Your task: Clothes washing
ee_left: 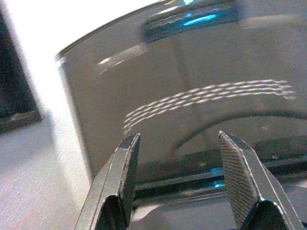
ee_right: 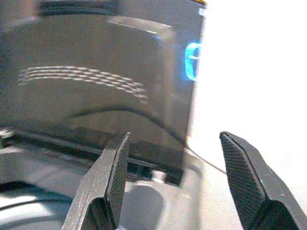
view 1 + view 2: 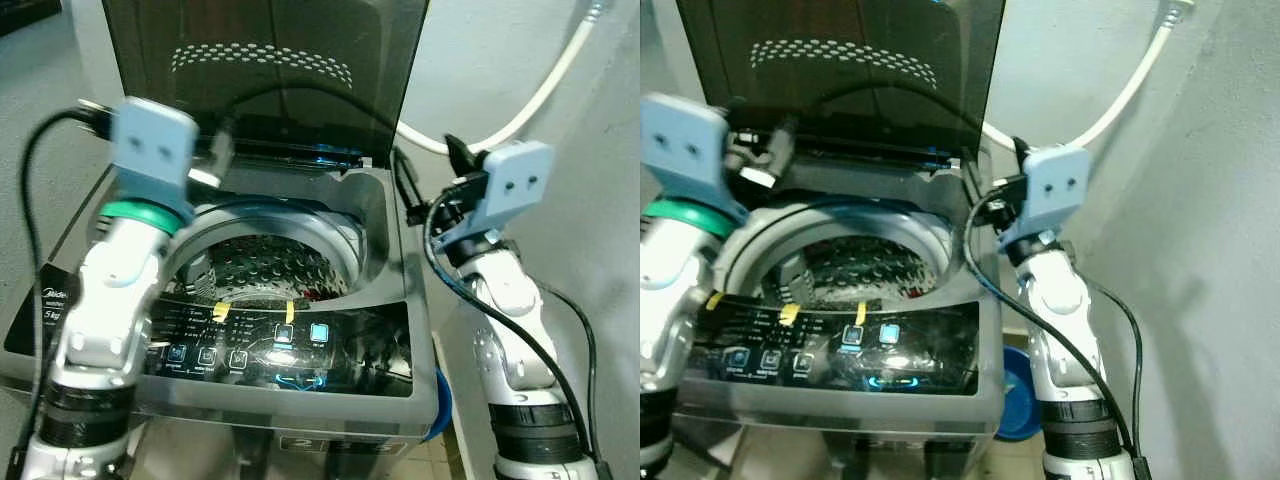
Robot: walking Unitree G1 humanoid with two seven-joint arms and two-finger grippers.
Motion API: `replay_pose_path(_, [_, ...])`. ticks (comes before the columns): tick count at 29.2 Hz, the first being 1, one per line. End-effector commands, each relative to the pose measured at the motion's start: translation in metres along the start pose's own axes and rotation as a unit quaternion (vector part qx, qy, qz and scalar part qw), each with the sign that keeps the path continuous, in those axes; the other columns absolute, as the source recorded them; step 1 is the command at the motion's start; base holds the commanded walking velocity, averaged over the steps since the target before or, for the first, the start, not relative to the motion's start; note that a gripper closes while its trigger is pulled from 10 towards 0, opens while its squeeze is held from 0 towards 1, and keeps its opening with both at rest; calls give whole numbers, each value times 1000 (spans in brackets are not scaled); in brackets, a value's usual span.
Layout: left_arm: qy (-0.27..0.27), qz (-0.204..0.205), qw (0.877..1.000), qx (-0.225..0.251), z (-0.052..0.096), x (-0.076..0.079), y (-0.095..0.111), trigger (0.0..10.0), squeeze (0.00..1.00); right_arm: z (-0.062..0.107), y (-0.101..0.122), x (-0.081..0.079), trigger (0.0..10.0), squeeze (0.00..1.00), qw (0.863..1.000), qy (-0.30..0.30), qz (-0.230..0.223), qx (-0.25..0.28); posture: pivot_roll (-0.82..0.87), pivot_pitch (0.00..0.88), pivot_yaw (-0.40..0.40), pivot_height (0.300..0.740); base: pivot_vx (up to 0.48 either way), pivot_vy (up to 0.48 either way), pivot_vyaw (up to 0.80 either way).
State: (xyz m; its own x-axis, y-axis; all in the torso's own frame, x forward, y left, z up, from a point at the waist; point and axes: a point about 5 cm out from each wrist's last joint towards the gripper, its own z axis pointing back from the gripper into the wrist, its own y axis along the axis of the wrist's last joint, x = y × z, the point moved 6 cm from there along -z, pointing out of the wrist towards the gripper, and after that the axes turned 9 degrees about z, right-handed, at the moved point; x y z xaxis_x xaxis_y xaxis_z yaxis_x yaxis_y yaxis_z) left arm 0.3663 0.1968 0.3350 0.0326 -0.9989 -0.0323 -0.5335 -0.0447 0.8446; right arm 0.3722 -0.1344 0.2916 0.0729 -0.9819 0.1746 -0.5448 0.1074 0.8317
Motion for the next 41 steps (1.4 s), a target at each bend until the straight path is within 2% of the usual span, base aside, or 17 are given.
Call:
replay_pose_path(1, [37,11,999,-6,-3,-18,-5,10000,0,4,-13,5,10000,0,1000,-15,-4,-26,80,27,-20,740,0,0,0])
replay_pose_path(3, [43,4,999,-2,-7,-23,-5,10000,0,4,-15,2,10000,0,999,-12,-11,-29,74,20,-24,740,0,0,0])
replay_pose_path(4, [50,-5,999,7,-13,-28,-3,10000,0,4,-21,-3,10000,0,999,-12,-32,-40,72,15,-30,740,0,0,0])
replay_pose_path(11, [62,-5,998,16,-18,-29,-2,10000,0,6,-28,-8,10000,0,997,-24,-55,-57,69,12,-32,740,0,0,0])
replay_pose_path(13, [38,-10,999,13,-17,-17,-5,10000,0,7,-26,-5,10000,0,997,-28,-53,-51,64,4,-20,740,0,0,0])
replay_pose_path(15, [29,-11,999,11,-17,-13,-6,10000,0,7,-24,-4,10000,0,997,-29,-51,-48,64,4,-20,740,0,0,0])
replay_pose_path(18, [-10,-7,1000,0,-11,6,-12,10000,0,4,-16,2,10000,0,999,-32,-27,-30,60,1,-12,740,0,0,0])
replay_pose_path(19, [-10,-7,1000,0,-11,6,-12,10000,0,4,-16,2,10000,0,999,-32,-27,-30,60,1,-12,740,0,0,0])
replay_pose_path(22, [-55,-8,998,-13,4,30,-18,10000,0,3,-8,0,10000,0,999,-29,-15,-14,60,0,-8,740,0,0,0])
replay_pose_path(30, [-88,-22,996,-18,19,46,-25,10000,0,9,-7,-9,10000,0,999,-21,-22,-12,68,0,-17,740,0,0,0])
replay_pose_path(32, [-95,-21,995,-21,30,51,-25,10000,0,16,-6,-12,10000,0,999,-22,-21,-14,71,0,-21,740,0,0,0])
replay_pose_path(36, [-113,-24,993,-30,41,58,-28,10000,0,23,-10,-11,10000,0,999,-22,-11,-22,71,0,-21,740,0,0,0])
replay_pose_path(41, [-115,-24,993,-33,42,61,-31,10000,0,24,-15,-6,10000,0,999,-22,3,-27,70,0,-18,740,0,0,0])
